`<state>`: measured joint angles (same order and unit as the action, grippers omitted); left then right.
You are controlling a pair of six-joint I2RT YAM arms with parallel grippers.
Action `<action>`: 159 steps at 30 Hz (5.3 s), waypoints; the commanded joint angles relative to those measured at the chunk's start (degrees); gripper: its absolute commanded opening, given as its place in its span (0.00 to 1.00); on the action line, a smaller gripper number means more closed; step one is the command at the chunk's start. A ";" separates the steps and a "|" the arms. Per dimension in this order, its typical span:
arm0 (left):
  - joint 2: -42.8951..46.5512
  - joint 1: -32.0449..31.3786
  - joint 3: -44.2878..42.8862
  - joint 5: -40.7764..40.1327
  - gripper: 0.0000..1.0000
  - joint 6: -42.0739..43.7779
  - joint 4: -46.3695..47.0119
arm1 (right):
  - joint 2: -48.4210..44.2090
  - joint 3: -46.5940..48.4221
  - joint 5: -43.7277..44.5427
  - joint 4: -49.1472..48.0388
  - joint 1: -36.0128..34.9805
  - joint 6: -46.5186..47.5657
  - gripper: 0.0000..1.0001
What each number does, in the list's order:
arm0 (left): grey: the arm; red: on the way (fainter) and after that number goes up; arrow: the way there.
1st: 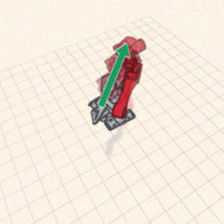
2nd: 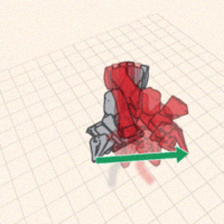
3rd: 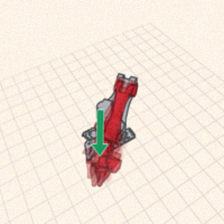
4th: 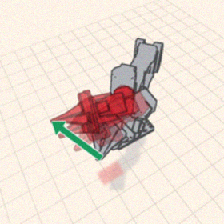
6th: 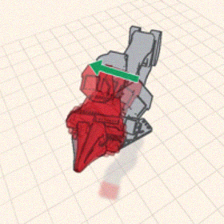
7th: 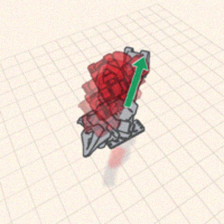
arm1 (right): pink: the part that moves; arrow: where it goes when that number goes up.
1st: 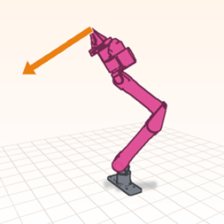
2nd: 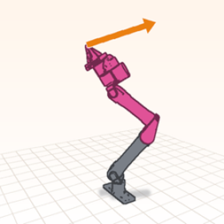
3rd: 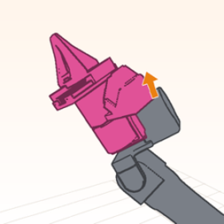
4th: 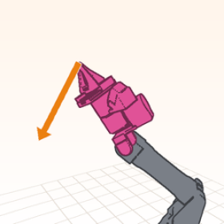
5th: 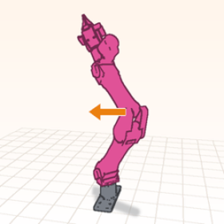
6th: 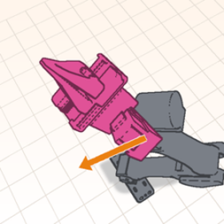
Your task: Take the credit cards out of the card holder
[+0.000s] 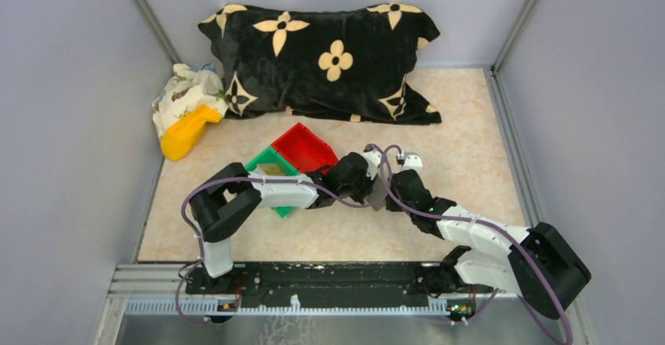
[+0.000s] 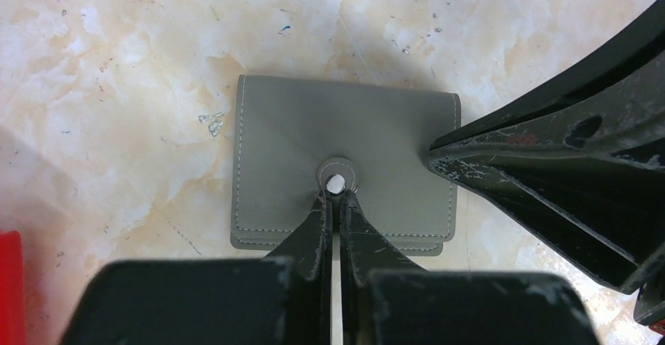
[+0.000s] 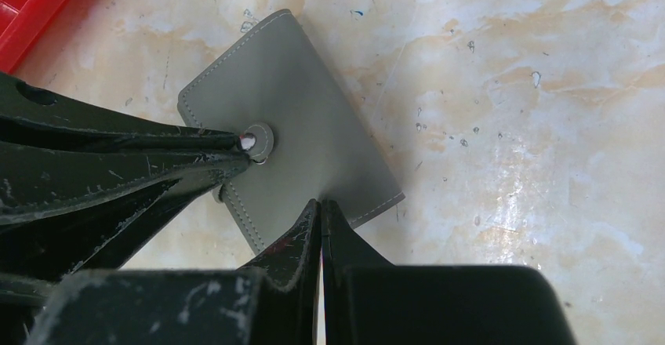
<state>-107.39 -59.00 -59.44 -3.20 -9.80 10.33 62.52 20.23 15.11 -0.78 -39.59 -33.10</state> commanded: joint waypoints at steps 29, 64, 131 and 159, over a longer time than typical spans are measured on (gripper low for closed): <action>9.90 0.02 7.16 -10.28 0.04 -5.14 1.82 | 0.09 -0.97 -0.90 -2.62 -0.18 -0.44 0.00; 31.11 -0.59 15.86 -17.33 1.00 -6.02 -0.45 | 16.97 14.92 -1.99 -10.95 -1.22 9.02 0.00; 38.32 0.12 19.58 -22.77 1.00 -12.65 -1.67 | 16.04 12.49 -1.84 -9.73 -13.17 3.18 0.03; 39.96 0.29 21.65 -21.64 1.00 -15.63 -1.93 | 24.20 9.99 -3.57 -16.01 -18.16 -0.53 0.05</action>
<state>-68.25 -58.98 -37.54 -26.00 -24.47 7.27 84.40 30.39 12.51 -12.58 -57.21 -32.64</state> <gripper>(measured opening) 0.998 0.047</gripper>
